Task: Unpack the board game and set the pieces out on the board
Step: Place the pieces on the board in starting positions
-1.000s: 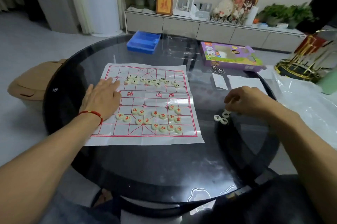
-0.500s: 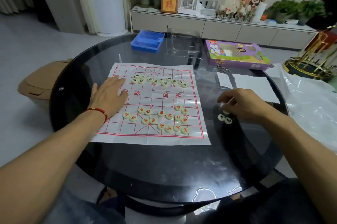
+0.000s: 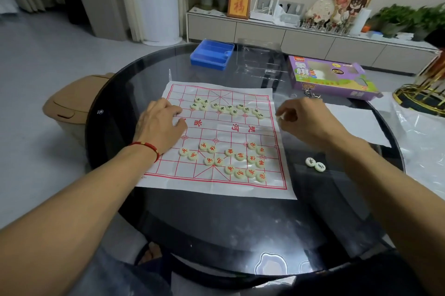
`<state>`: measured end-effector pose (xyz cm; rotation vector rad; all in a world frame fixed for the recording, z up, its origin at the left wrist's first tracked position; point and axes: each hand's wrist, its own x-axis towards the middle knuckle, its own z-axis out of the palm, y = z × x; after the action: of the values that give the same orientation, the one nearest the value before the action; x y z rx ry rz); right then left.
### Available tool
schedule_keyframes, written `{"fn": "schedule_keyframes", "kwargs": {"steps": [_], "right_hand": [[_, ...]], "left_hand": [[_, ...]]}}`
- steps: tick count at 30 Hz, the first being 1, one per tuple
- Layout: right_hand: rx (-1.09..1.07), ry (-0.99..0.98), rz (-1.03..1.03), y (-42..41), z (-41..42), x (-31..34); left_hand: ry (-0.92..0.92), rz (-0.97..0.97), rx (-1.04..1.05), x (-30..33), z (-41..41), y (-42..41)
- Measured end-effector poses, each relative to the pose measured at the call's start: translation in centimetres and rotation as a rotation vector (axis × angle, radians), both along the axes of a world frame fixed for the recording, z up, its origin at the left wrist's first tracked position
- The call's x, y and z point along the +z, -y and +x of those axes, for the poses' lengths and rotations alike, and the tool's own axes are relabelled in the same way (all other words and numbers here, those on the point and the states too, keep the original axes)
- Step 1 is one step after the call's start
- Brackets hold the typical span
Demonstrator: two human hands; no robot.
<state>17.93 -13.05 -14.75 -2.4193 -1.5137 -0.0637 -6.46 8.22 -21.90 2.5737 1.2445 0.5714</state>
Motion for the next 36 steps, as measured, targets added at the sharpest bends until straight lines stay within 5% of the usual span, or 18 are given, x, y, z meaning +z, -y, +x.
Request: {"fn": "schedule_keyframes", "kwargs": {"steps": [9,17,26,36], "right_hand": [[0.102,-0.086,0.001,-15.6,-1.4,-1.8],[0.182,-0.024,-0.121,-17.8,-1.0,-2.9],[0.259,0.097,-0.057,-6.6,-0.2,0.2],[-0.025,-0.015,-0.418,7.8,0.3,-0.5]], "left_hand": [[-0.004,0.004,-0.02,-0.2,-0.2,-0.2],[0.016,0.009,-0.054,-0.5,-0.6,0.1],[-0.034,-0.012,-0.063,-0.2,-0.7,0.0],[-0.041,0.001,-0.054,-0.3,-0.7,0.7]]}}
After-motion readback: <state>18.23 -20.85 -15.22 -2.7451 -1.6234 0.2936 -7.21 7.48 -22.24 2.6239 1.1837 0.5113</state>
